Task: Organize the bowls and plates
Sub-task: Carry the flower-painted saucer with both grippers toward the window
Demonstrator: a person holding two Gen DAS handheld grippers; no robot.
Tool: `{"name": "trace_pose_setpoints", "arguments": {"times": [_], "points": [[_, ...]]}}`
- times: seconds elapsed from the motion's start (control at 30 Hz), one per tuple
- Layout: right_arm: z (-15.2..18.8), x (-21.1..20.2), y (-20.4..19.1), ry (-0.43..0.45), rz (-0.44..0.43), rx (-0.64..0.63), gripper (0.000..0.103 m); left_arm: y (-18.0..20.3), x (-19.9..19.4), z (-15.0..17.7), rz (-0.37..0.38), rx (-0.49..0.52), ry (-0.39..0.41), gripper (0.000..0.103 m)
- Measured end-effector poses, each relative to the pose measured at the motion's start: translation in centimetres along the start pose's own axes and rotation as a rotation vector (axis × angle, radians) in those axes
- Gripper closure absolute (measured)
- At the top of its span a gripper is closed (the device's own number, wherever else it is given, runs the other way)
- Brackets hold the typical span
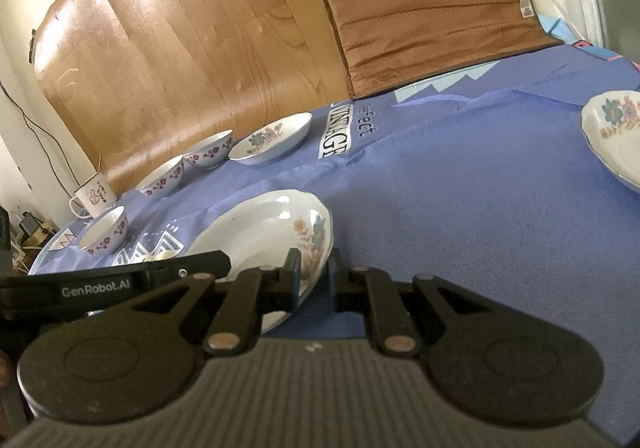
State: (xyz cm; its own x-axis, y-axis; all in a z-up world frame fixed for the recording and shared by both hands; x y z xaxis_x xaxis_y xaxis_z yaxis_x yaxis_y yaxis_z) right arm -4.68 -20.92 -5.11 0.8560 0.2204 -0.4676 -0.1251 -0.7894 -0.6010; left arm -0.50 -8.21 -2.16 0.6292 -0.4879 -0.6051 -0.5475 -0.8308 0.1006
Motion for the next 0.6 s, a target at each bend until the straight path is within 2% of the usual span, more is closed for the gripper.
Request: {"name": "trace_pose_setpoints", "arguments": {"times": [0.6], "points": [[-0.03,0.06,0.01,0.0,0.0,-0.001,0.086,0.04,-0.06,0.01,0.003,0.01,0.014,0.076]]}}
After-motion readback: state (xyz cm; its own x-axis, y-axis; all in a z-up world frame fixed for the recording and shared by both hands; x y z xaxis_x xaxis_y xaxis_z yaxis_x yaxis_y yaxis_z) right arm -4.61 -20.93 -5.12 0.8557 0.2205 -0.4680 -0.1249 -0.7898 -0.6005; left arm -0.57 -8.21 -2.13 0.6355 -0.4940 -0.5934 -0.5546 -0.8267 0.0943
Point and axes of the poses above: each gripper's, at about its wrist camera, not at the fingertips, and x roughly the way its jaws point, y to its right, z to its underside, the point moved 6 cm from there along x, roughly the way its jaws point, and after that the axes turned 14 degrees about x, right-handed, at the moved point
